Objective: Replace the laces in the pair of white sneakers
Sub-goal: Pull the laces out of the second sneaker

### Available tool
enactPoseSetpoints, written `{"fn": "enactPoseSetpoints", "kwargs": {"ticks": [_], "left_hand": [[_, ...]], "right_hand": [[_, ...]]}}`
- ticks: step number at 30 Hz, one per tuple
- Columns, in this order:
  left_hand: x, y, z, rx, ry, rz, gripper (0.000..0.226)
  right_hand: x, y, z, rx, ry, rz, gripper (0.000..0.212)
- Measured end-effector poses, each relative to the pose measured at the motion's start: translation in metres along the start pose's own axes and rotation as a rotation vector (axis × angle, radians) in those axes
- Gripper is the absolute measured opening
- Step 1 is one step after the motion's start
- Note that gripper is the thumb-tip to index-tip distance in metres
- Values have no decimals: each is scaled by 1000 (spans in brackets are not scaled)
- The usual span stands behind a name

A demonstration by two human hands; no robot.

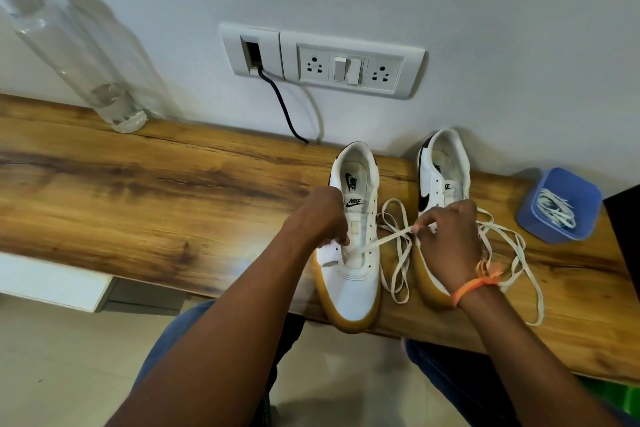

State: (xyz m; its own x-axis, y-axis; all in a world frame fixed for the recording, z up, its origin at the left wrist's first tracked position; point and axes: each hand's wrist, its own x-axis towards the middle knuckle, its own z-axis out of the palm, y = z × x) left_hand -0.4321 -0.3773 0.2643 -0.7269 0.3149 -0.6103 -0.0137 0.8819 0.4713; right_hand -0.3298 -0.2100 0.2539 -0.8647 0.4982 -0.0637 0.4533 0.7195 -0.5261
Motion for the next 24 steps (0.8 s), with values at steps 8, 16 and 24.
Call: {"fn": "enactPoseSetpoints", "kwargs": {"ticks": [8, 16, 24], "left_hand": [[2, -2, 1, -36, -2, -23, 29], [-1, -2, 0, -75, -11, -12, 28], [-5, 2, 1, -29, 1, 24, 28]], "right_hand": [[-42, -24, 51, -143, -117, -402, 11], [-8, -6, 21, 283, -133, 17, 11], [-27, -21, 29, -58, -52, -328, 39]]}}
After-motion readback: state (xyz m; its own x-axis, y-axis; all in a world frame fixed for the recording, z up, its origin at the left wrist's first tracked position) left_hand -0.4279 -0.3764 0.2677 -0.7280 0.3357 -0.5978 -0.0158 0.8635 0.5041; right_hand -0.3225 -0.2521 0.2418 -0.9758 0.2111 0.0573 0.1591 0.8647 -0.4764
